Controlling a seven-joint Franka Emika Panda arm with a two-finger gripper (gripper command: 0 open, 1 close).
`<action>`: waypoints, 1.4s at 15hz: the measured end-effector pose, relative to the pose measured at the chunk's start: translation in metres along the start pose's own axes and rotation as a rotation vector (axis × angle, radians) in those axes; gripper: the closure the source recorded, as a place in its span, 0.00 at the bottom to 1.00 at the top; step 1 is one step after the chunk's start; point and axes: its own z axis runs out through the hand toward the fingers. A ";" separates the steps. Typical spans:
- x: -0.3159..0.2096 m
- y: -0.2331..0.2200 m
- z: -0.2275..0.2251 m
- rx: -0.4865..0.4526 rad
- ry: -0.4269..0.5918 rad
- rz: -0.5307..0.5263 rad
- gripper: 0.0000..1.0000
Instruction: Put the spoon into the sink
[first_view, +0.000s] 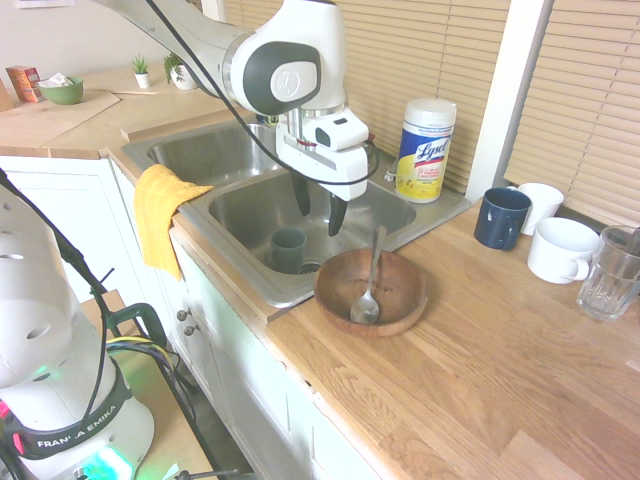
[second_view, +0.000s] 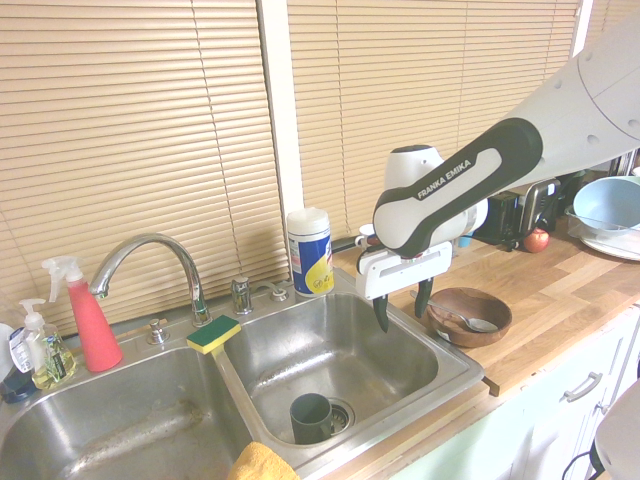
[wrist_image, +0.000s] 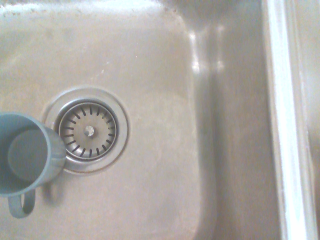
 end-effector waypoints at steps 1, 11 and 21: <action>0.000 0.000 0.001 -0.002 -0.002 0.000 0.00; -0.010 0.019 -0.048 0.010 0.131 -0.069 0.00; 0.048 0.119 -0.030 0.002 0.103 -0.035 0.00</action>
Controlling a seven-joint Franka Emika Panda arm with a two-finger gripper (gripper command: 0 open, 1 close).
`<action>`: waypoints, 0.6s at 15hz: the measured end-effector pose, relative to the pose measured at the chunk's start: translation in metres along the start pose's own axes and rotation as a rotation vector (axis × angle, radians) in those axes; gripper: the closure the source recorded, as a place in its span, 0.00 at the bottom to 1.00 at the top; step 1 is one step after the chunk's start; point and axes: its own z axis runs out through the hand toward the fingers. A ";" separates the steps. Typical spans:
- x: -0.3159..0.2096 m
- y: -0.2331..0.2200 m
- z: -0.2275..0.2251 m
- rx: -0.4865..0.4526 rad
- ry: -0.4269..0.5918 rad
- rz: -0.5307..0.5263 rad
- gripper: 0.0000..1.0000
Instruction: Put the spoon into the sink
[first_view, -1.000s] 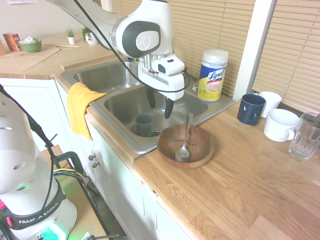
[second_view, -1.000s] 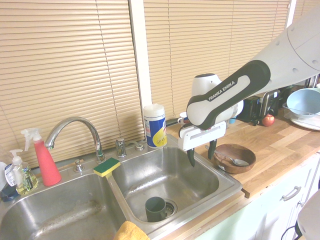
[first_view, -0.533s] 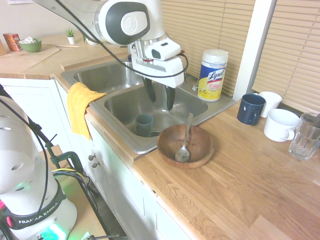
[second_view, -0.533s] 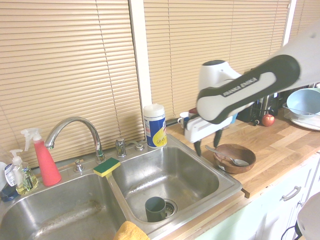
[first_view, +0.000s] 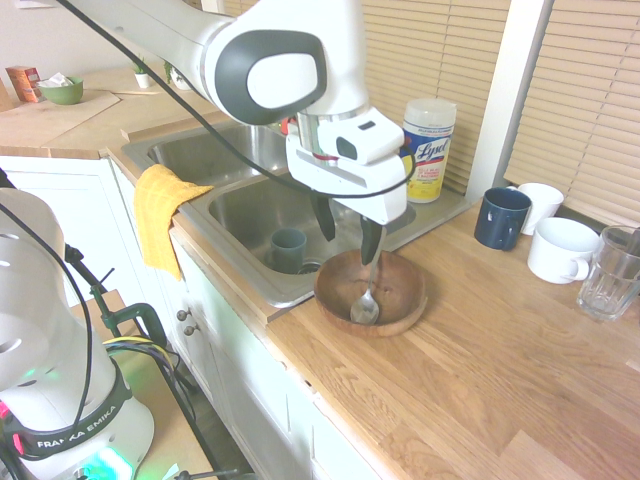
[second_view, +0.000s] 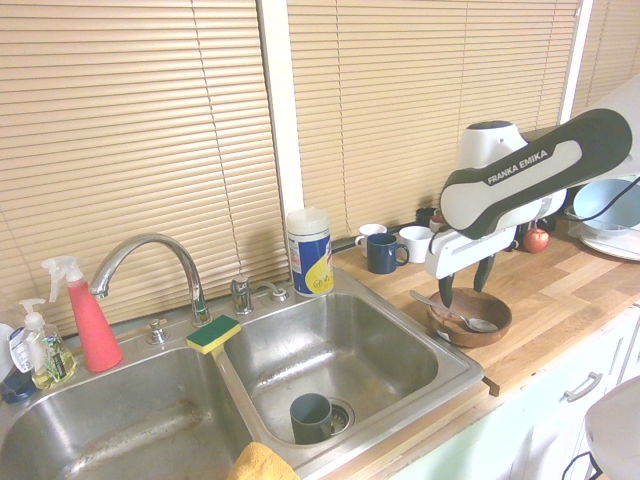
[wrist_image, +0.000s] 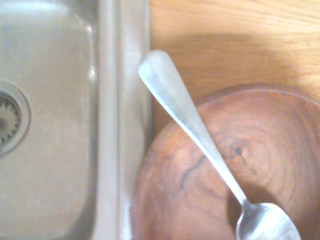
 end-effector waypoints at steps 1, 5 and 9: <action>0.002 0.002 0.006 -0.005 -0.008 -0.018 0.00; 0.013 0.005 0.028 -0.002 -0.010 -0.072 1.00; 0.023 0.005 0.047 0.008 -0.003 -0.089 1.00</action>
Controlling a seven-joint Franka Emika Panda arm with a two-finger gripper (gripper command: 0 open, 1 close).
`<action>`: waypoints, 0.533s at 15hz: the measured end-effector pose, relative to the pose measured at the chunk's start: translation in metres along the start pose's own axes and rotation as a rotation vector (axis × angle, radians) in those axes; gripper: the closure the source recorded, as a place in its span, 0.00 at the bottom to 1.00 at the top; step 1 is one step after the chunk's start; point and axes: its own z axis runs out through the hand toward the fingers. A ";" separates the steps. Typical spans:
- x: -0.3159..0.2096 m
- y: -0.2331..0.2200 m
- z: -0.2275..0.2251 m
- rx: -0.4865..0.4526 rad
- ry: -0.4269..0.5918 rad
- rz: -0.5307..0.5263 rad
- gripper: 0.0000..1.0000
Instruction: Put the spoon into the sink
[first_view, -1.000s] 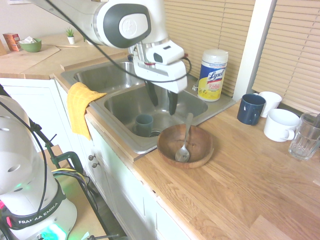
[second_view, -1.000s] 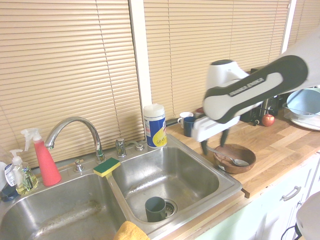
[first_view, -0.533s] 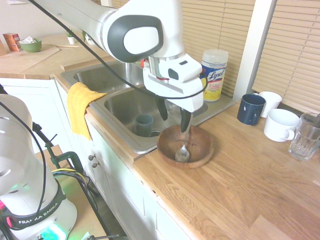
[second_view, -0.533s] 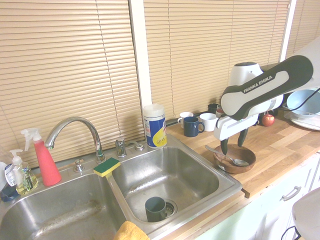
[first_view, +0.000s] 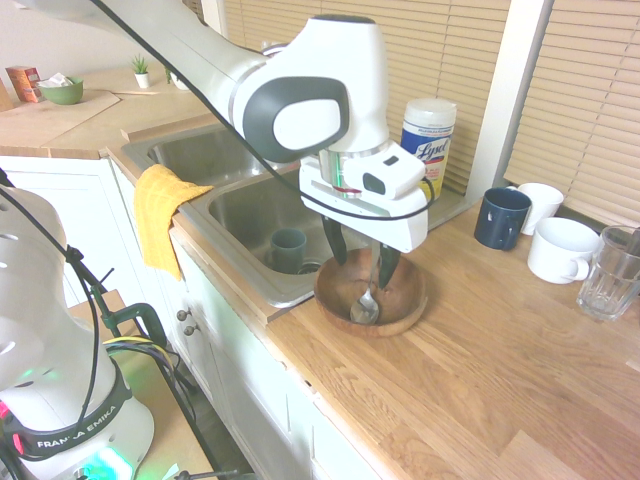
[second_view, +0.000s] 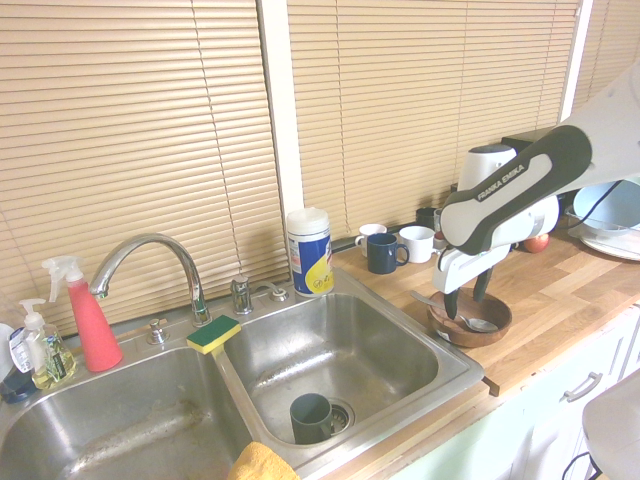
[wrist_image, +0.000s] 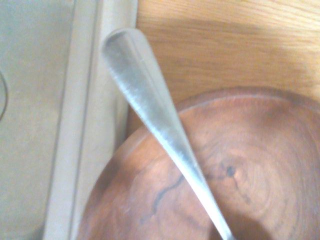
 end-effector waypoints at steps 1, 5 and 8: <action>0.004 0.000 0.005 0.003 0.001 -0.007 1.00; 0.026 -0.003 0.016 0.021 -0.011 -0.043 1.00; 0.031 0.000 0.019 0.039 -0.019 -0.065 1.00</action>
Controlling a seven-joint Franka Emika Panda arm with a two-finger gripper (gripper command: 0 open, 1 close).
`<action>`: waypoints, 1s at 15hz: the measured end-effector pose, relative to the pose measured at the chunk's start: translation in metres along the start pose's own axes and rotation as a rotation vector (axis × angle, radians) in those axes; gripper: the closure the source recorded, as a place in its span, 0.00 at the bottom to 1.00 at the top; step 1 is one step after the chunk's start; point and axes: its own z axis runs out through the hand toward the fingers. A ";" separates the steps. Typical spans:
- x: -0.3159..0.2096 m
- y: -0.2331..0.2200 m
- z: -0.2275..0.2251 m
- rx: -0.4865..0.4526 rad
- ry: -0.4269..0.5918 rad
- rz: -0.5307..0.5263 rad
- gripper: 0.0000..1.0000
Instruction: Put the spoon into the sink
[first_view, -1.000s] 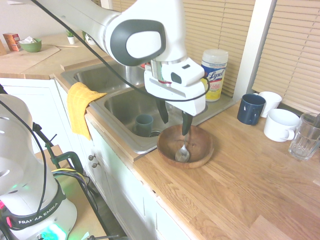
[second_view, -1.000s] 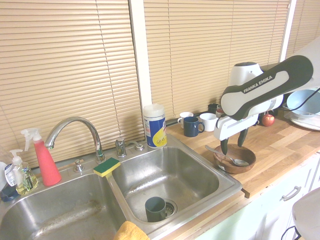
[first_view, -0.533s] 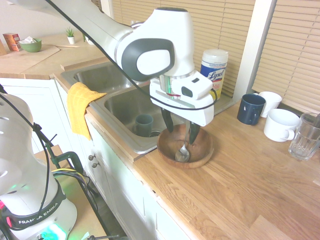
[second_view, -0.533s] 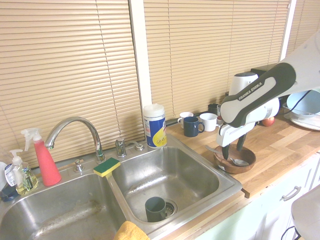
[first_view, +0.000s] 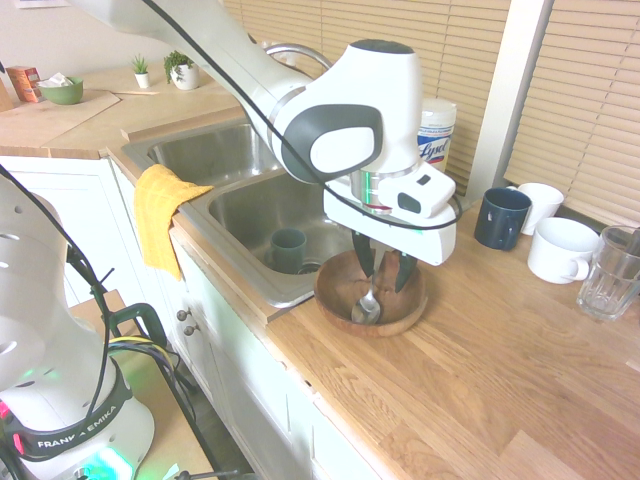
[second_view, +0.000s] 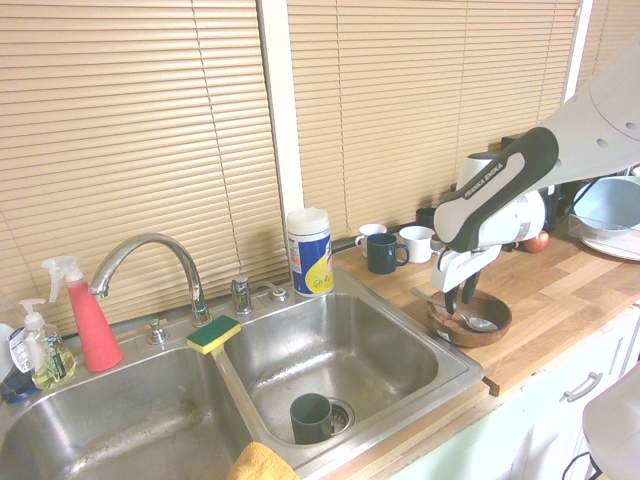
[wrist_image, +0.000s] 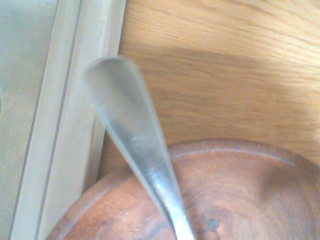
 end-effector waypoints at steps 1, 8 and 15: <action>0.000 -0.001 0.002 0.001 -0.004 -0.007 1.00; 0.000 -0.011 0.017 0.006 -0.028 -0.020 1.00; 0.003 -0.012 0.018 0.008 -0.026 -0.016 1.00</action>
